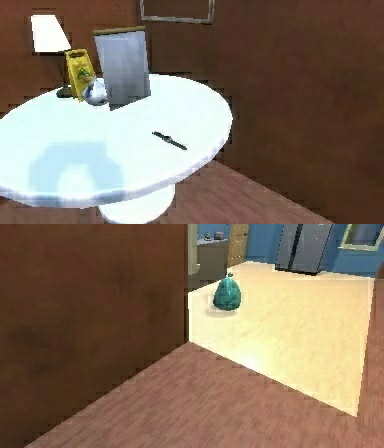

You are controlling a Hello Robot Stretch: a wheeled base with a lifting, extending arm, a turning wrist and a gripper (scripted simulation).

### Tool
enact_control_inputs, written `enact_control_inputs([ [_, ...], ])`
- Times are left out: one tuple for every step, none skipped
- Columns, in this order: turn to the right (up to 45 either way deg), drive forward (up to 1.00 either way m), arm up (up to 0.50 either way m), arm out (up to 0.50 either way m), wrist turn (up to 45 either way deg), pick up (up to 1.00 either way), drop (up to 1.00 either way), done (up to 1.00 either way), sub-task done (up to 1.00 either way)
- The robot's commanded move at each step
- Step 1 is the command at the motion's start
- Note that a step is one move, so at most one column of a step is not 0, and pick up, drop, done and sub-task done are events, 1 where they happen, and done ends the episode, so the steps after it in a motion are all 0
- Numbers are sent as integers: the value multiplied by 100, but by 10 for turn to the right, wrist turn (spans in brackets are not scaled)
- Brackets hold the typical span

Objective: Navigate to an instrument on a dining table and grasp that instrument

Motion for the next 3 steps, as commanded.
enact_control_inputs([
  [0, 25, 0, 0, 0, 0, 0, 0, 0],
  [-450, 0, 0, 0, 0, 0, 0, 0, 0],
  [-450, 0, 0, 0, 0, 0, 0, 0, 0],
])
